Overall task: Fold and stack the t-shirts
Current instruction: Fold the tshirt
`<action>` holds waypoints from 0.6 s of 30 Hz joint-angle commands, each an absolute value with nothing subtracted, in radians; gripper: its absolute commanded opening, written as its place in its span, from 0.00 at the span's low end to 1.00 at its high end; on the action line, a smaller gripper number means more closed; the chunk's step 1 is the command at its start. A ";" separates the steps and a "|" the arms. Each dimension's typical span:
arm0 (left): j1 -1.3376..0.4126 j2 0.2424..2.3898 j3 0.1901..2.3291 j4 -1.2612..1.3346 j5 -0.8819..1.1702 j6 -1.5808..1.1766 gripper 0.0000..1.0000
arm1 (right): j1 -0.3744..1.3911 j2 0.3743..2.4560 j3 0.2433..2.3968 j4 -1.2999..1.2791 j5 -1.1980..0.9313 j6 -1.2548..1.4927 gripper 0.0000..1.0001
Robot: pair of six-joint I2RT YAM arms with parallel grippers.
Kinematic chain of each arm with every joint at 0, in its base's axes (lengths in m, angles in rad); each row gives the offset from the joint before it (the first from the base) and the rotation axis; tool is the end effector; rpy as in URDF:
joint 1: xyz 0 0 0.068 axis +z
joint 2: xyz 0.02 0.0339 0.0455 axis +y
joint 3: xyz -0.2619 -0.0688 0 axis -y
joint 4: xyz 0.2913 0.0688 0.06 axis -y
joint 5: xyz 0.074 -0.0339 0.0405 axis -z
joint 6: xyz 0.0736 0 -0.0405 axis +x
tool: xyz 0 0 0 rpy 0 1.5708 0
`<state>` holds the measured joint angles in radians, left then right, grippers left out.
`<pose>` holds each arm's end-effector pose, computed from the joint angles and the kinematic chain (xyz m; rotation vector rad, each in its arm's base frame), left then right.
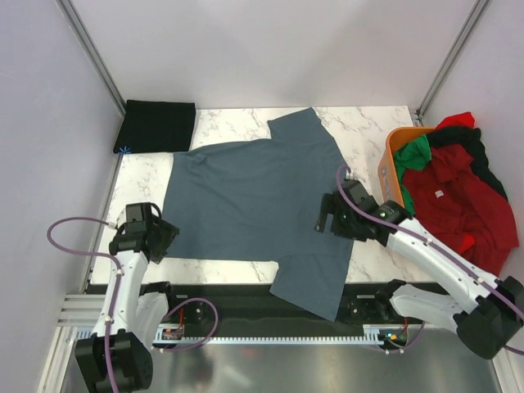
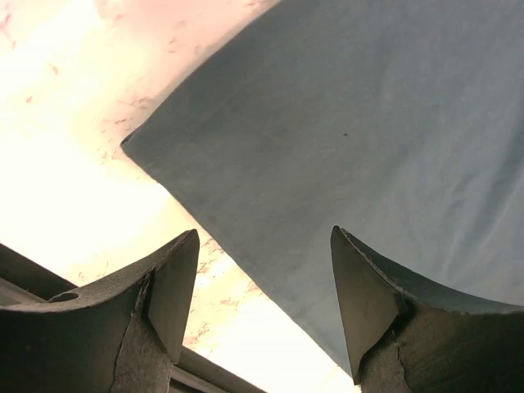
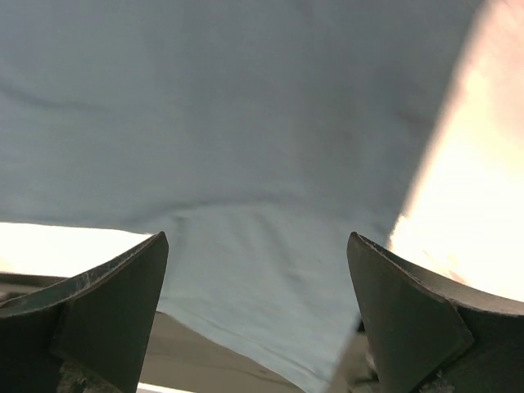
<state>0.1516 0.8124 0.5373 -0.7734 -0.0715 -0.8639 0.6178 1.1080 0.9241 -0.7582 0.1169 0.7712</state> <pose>0.2069 0.0369 0.1545 -1.2975 2.2803 -0.1565 0.2389 0.1592 0.2346 0.2442 2.5437 0.4168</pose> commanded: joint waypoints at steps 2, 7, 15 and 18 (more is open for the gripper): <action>0.156 0.802 0.502 -0.739 -0.207 -1.018 0.72 | 0.620 0.963 0.835 -0.891 0.248 0.887 0.98; 0.160 0.915 0.489 -0.735 -0.305 -1.035 0.70 | 0.620 0.943 0.770 -0.899 0.229 0.916 0.98; 0.158 0.992 0.442 -0.657 -0.345 -1.049 0.67 | 0.620 0.968 0.704 -0.844 0.210 0.919 0.97; 0.158 1.023 0.446 -0.623 -0.335 -1.036 0.45 | 0.624 0.999 0.664 -0.819 0.187 0.933 0.94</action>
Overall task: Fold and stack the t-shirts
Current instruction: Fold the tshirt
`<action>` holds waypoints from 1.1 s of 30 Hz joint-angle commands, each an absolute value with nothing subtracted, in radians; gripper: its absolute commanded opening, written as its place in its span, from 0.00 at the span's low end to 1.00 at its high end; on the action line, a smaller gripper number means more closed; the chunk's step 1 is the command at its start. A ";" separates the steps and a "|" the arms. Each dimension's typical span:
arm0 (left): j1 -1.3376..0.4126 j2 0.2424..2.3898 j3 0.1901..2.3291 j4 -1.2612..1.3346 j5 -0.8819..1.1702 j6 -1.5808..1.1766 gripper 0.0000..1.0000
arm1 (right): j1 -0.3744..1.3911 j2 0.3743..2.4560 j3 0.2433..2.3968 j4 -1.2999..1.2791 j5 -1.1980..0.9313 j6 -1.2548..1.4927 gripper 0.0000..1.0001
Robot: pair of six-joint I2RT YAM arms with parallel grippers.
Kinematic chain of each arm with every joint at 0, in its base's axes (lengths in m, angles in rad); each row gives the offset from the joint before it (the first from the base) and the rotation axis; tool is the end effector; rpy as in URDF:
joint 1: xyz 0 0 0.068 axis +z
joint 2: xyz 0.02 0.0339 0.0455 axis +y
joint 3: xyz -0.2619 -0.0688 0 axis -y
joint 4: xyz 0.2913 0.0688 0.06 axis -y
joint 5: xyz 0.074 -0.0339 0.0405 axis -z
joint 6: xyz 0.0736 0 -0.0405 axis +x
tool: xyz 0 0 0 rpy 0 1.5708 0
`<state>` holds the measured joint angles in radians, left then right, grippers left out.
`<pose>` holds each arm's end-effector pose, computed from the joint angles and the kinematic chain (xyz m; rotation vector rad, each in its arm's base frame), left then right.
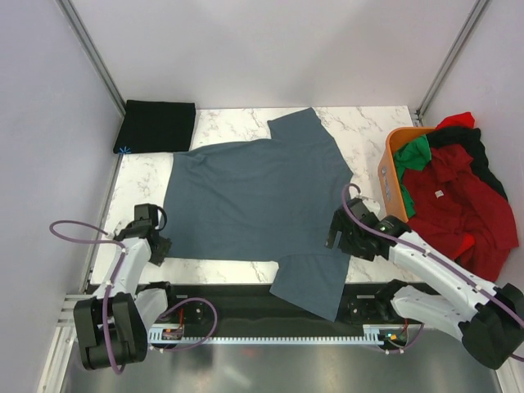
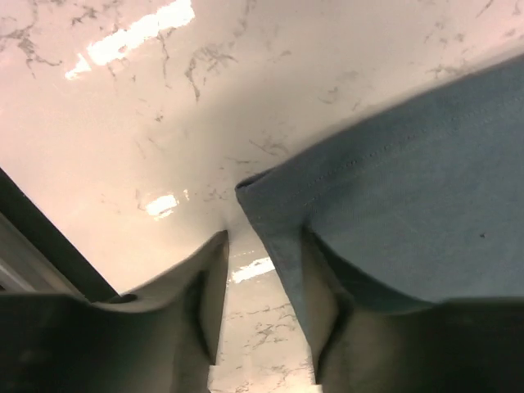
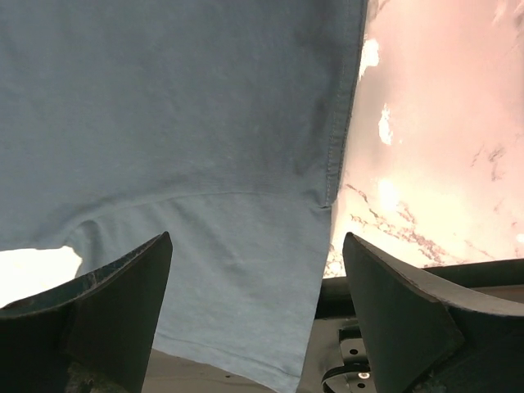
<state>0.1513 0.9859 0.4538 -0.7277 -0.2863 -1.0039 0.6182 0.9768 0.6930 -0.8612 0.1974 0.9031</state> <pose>0.1957 0.0509 0.0981 -1.5460 2.2588 0.1817 0.1960 0.1217 0.1735 0.4392 2.6565 0.2081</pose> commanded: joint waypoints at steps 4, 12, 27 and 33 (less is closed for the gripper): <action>0.156 1.042 0.451 -0.540 -0.293 -1.003 0.10 | 0.707 1.019 0.583 -0.808 0.155 1.052 0.89; 0.158 1.034 0.443 -0.489 -0.268 -0.945 0.02 | 1.076 1.038 0.568 -0.867 0.239 1.365 0.87; 0.160 0.971 0.428 -0.492 -0.218 -0.887 0.02 | 1.443 1.180 0.515 -0.759 0.270 1.615 0.38; 0.160 0.922 0.440 -0.511 -0.132 -0.882 0.02 | 1.443 1.186 0.552 -0.779 0.275 1.580 0.02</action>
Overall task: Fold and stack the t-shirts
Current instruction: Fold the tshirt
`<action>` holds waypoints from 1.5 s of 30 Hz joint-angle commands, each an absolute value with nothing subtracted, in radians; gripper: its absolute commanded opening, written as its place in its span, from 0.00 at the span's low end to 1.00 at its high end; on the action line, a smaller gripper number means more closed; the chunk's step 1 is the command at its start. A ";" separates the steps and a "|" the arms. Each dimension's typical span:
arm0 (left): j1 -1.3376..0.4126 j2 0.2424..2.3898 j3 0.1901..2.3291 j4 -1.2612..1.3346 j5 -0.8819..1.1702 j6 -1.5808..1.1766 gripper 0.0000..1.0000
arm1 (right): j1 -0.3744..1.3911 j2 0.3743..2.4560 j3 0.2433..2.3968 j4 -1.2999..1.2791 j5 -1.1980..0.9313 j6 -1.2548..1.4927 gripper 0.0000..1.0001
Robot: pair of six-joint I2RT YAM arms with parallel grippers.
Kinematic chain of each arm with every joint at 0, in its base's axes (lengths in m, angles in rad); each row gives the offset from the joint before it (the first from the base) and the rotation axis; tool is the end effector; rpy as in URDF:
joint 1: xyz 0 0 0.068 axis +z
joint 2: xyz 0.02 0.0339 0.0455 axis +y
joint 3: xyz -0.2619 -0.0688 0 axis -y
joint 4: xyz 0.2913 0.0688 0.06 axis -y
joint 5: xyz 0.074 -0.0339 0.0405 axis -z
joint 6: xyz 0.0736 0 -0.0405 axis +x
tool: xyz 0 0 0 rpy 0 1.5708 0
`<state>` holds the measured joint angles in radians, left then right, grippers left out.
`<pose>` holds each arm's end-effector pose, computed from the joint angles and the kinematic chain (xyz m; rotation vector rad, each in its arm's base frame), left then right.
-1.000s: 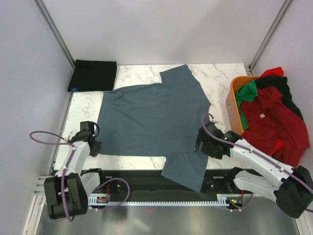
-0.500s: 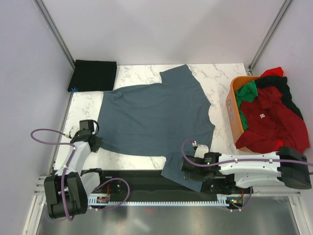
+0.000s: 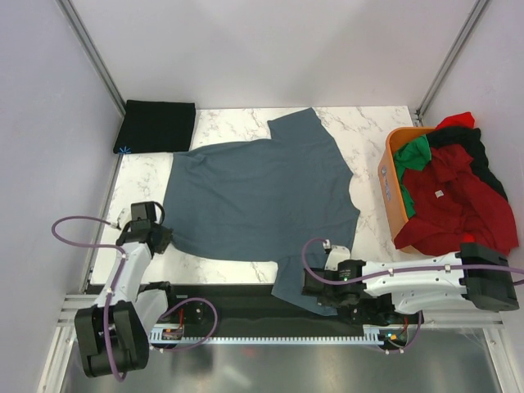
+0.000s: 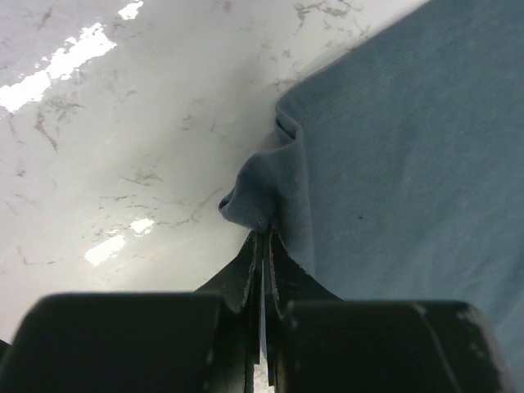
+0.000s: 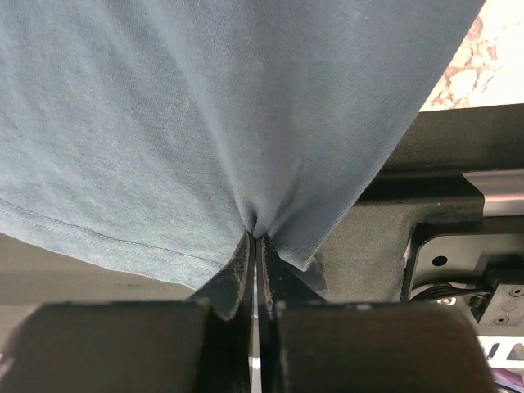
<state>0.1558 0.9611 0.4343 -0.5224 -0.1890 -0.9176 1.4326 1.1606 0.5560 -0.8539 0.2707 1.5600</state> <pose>0.2200 0.0486 0.1068 -1.3802 2.1917 -0.0291 0.0478 0.2009 0.0934 0.2040 2.8534 0.1313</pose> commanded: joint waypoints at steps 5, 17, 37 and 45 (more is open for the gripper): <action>0.160 0.848 0.500 -0.581 -0.058 -0.871 0.02 | 1.453 1.210 0.661 -0.905 0.328 1.560 0.00; 0.160 0.906 0.759 -0.712 0.074 -0.692 0.02 | 1.160 1.176 1.066 -1.083 0.555 1.269 0.00; 0.161 1.400 1.126 -0.718 0.025 -0.584 0.02 | 0.506 1.606 1.540 -0.907 0.408 0.664 0.00; 0.158 1.563 1.232 -0.710 -0.020 -0.558 0.02 | 0.405 1.761 1.728 -0.894 0.362 0.575 0.00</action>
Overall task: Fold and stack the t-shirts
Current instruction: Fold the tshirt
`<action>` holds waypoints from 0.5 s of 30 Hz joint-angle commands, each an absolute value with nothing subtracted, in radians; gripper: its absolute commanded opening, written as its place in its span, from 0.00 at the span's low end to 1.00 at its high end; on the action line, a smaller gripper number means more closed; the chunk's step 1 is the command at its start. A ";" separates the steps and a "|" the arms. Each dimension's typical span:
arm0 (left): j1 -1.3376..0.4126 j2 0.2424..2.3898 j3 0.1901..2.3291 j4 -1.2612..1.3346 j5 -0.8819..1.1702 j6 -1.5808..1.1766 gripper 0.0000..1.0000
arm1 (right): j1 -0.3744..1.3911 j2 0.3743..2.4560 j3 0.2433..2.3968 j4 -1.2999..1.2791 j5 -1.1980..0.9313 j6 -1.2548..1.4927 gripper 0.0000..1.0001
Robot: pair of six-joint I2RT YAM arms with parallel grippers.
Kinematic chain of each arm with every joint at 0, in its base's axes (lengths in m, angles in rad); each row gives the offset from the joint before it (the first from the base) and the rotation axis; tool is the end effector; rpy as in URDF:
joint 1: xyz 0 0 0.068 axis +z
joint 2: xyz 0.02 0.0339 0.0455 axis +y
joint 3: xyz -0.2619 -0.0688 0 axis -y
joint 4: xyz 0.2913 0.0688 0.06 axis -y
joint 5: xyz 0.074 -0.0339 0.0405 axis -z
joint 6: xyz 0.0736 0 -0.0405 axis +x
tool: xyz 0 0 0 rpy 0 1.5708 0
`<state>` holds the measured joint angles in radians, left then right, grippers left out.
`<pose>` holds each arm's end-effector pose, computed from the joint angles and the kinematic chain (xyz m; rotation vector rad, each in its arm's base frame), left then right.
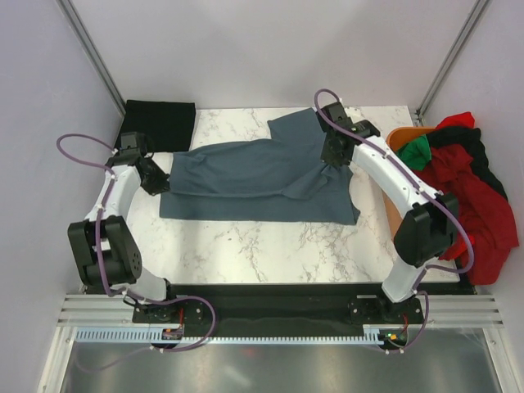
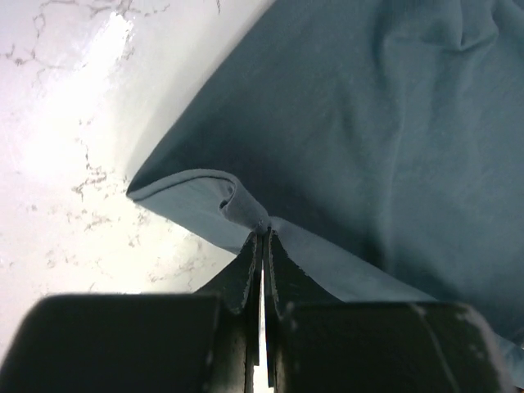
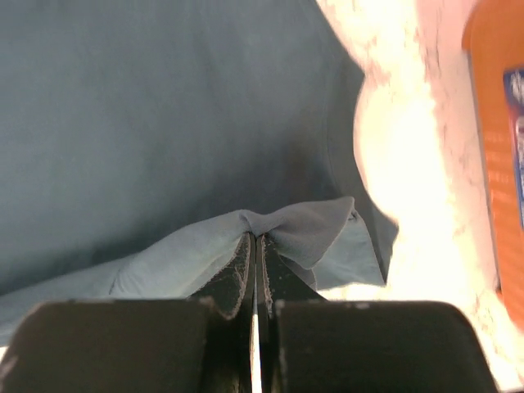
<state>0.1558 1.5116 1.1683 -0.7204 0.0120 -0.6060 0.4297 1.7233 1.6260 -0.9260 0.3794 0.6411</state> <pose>0.3663 0.0566 0.2044 -0.9794 2.4569 -0.1684 0.4019 0.1542 0.2822 0.3952 2.4559 -0.0544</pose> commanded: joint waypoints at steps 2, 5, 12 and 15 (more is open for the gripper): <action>0.160 1.595 1.247 -0.709 -0.014 -0.563 0.02 | 0.393 1.820 1.768 -0.893 0.350 0.560 0.00; 0.158 1.676 1.282 -0.707 0.018 -0.568 0.05 | 0.370 1.922 1.853 -0.894 0.325 0.543 0.00; 0.163 1.792 1.421 -0.765 0.170 -0.543 1.00 | 0.267 2.152 2.218 -1.055 0.262 0.514 0.85; 0.169 1.682 1.366 -0.765 0.103 -0.538 1.00 | 0.268 2.004 2.003 -0.973 0.272 0.497 0.86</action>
<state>0.1608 1.8069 1.3670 -0.7414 0.1066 -0.5732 0.2714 2.1529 2.1178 -0.9730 0.2699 0.5316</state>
